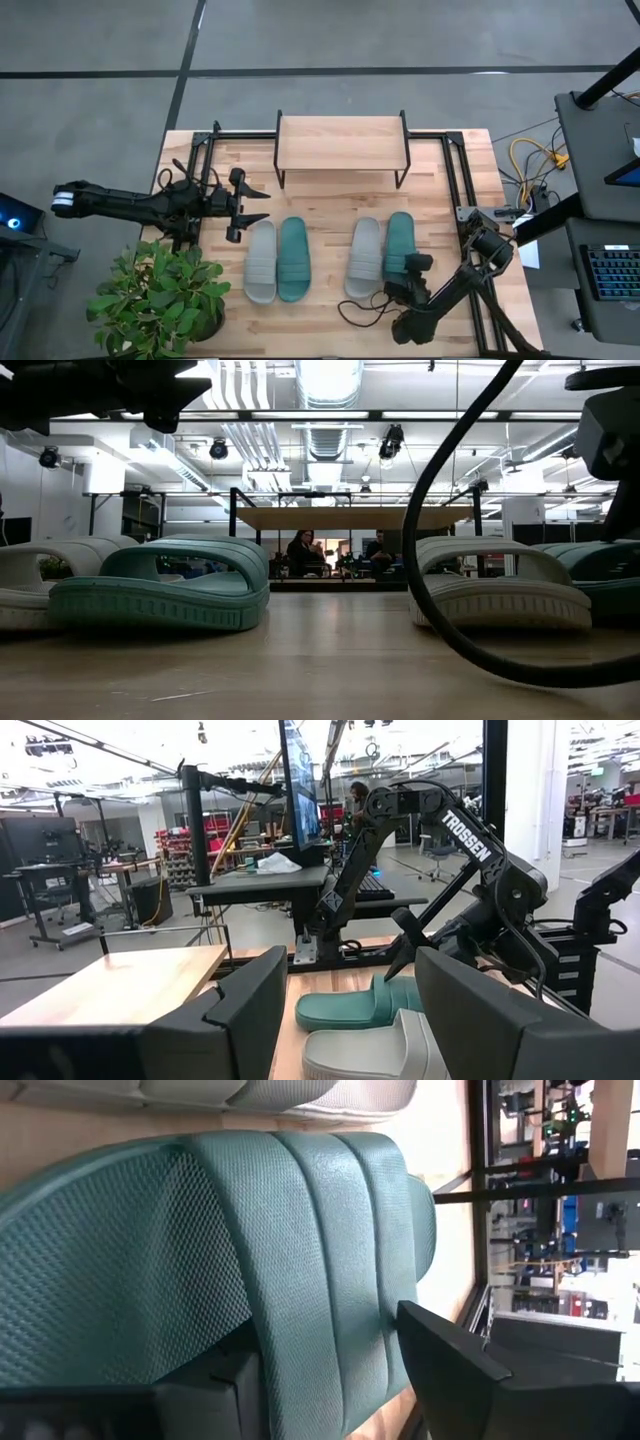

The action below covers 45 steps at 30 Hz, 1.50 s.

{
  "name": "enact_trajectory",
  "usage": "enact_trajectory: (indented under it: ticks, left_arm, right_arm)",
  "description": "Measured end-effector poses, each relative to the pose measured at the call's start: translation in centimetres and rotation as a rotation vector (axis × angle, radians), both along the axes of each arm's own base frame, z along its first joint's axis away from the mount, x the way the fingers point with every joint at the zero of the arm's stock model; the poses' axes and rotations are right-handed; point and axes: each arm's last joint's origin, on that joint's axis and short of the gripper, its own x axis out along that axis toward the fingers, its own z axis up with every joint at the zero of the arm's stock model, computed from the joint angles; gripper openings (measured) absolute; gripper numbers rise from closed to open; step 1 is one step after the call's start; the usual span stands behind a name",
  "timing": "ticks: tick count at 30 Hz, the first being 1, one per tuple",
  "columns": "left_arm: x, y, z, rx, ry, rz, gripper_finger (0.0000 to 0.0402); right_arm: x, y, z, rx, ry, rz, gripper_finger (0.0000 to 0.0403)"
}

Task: Pick and place slides into the shelf
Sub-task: Put the right green slide on the shelf

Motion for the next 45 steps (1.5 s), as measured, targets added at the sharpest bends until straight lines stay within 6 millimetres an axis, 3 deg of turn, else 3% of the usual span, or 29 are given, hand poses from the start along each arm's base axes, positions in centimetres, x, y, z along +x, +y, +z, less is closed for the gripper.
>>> enact_trajectory:
  ticks: [5, 15, 45]
  left_arm:
    - [0.0, 0.0, 0.0, 0.0, 0.001, 0.0, 0.0208]
    - [0.0, 0.0, 0.0, 0.0, 0.0, 0.0, 0.0208]
    - [0.0, 0.0, -0.1, 0.0, 0.005, 0.0, 0.0208]
  right_arm:
    - [0.0, 0.0, 0.0, 0.001, -0.001, -0.004, 0.0147]
    - [-0.1, 0.0, 0.0, 0.014, 0.008, -0.027, 0.0017]
    - [0.6, 0.7, 1.7, 0.041, 0.022, 0.009, 0.0012]
